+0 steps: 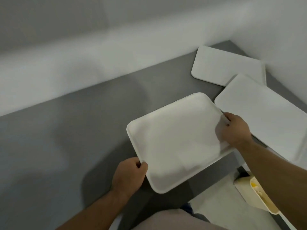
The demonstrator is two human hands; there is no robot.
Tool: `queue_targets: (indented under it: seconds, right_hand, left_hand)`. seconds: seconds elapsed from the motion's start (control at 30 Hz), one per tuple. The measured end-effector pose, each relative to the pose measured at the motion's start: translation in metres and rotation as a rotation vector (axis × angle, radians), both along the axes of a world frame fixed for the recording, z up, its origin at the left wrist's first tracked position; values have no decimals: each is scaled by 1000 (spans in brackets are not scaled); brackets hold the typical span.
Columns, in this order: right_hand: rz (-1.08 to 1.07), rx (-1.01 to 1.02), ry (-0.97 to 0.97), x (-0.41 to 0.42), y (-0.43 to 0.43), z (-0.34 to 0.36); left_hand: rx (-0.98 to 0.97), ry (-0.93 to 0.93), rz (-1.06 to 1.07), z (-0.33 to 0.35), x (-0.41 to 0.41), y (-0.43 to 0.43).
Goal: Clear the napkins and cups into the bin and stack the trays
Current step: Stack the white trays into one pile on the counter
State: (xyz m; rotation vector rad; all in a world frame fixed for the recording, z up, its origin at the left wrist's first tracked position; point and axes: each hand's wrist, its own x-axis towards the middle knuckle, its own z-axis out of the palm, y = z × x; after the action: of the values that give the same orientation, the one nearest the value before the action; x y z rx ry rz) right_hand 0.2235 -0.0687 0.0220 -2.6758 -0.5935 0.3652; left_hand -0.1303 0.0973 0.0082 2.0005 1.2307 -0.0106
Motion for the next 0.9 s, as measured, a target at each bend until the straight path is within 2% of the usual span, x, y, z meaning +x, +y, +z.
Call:
queue_targets:
  seconds: [0.23, 0.5, 0.6, 0.77, 0.9]
  right_hand:
    - [43, -40, -4, 11, 2, -12]
    - [104, -6, 82, 4, -9, -21]
    - [157, -82, 40, 3, -9, -25]
    - [157, -170, 97, 10, -4, -21]
    - [149, -151, 77, 6, 3, -19]
  left_hand:
    - [43, 77, -35, -5, 9, 1]
    - [8, 134, 47, -5, 16, 3]
    - [-10, 158, 9, -2, 22, 7]
    - [11, 168, -5, -5, 23, 7]
    - [68, 153, 31, -7, 27, 15]
